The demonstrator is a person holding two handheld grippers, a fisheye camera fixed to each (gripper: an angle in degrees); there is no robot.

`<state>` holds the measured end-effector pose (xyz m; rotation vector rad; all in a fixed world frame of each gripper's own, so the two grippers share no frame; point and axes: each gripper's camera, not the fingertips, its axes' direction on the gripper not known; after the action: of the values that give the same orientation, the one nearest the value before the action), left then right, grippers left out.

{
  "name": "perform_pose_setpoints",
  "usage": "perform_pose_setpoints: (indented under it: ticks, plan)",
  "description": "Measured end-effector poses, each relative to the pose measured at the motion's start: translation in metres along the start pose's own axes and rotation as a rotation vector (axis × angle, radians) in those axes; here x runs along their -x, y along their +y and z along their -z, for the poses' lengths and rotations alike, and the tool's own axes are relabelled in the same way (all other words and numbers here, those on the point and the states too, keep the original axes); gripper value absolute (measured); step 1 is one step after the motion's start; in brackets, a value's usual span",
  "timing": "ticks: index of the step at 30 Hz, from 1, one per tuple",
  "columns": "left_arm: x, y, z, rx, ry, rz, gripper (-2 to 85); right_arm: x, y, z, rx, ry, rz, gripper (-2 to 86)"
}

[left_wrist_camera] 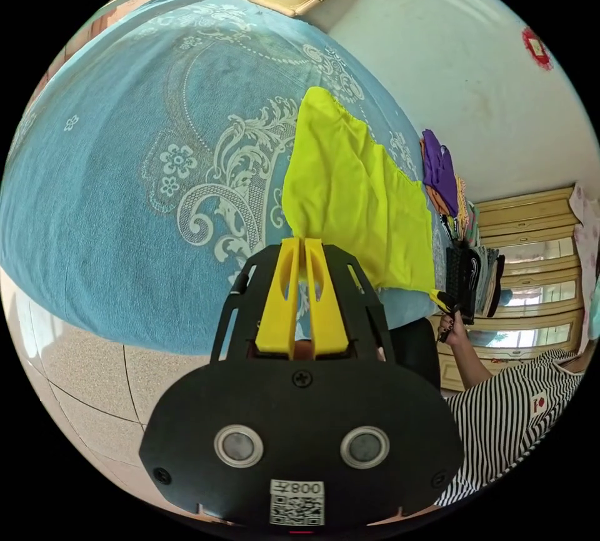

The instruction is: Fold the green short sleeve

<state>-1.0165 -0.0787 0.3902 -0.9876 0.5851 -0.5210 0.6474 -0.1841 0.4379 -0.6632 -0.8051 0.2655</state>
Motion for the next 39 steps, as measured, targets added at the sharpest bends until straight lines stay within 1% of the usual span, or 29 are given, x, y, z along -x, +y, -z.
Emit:
perform_pose_setpoints:
  ticks: [4,8,11,14,16,18,20,21,23,25,26,28,29,31,34,35,38,39]
  plan:
    - [0.002,0.004,0.008,-0.023,0.029,-0.018,1.2,0.002,0.000,0.008,0.049,0.012,0.051,2.0]
    - [0.010,0.011,-0.014,0.021,0.033,0.035,0.9,-0.010,0.002,0.002,0.074,-0.005,0.022,1.6]
    - [0.005,0.018,-0.015,-0.025,0.049,0.056,1.3,-0.021,0.005,-0.007,0.066,-0.074,-0.034,1.7]
    - [-0.006,0.025,-0.006,-0.088,-0.034,0.066,1.4,-0.021,0.011,-0.004,0.045,-0.068,-0.052,1.8]
    - [-0.015,0.026,0.000,-0.145,-0.058,0.071,1.3,-0.026,0.016,0.007,-0.034,-0.047,-0.120,1.4]
    - [-0.032,0.022,0.000,-0.188,-0.054,0.038,1.0,-0.026,0.019,0.017,-0.117,-0.043,-0.152,1.0]
    - [-0.069,0.005,-0.014,-0.185,-0.040,-0.085,0.6,-0.013,0.013,0.021,-0.177,-0.045,-0.107,0.6]
    - [-0.080,-0.001,-0.020,-0.175,-0.045,-0.120,0.5,0.002,0.001,0.018,-0.190,-0.034,-0.062,0.4]
    - [-0.128,-0.026,-0.051,-0.126,-0.085,-0.268,0.3,0.035,-0.026,0.005,-0.170,-0.004,0.050,0.3]
    - [-0.165,-0.044,-0.076,-0.097,-0.148,-0.363,0.3,0.085,-0.068,-0.026,-0.101,0.101,0.197,0.2]
    - [-0.186,-0.055,-0.092,-0.084,-0.189,-0.419,0.2,0.098,-0.078,-0.035,-0.086,0.133,0.235,0.2]
    - [-0.214,-0.068,-0.113,-0.080,-0.267,-0.475,0.2,0.141,-0.110,-0.073,-0.042,0.331,0.350,0.1]
    - [-0.229,-0.076,-0.128,-0.065,-0.322,-0.508,0.2,0.150,-0.117,-0.082,-0.033,0.387,0.370,0.1]
    - [-0.244,-0.086,-0.149,-0.034,-0.386,-0.527,0.1,0.170,-0.136,-0.122,0.016,0.600,0.424,0.2]
    - [-0.254,-0.094,-0.174,-0.009,-0.534,-0.497,0.1,0.169,-0.144,-0.164,0.107,0.762,0.446,0.2]
    - [-0.254,-0.095,-0.181,-0.002,-0.564,-0.472,0.1,0.171,-0.142,-0.164,0.071,0.756,0.462,0.2]
    - [-0.259,-0.092,-0.190,-0.009,-0.479,-0.454,0.1,0.168,-0.138,-0.164,0.026,0.715,0.443,0.1]
    - [-0.263,-0.091,-0.192,-0.010,-0.480,-0.454,0.1,0.164,-0.138,-0.162,0.018,0.681,0.427,0.1]
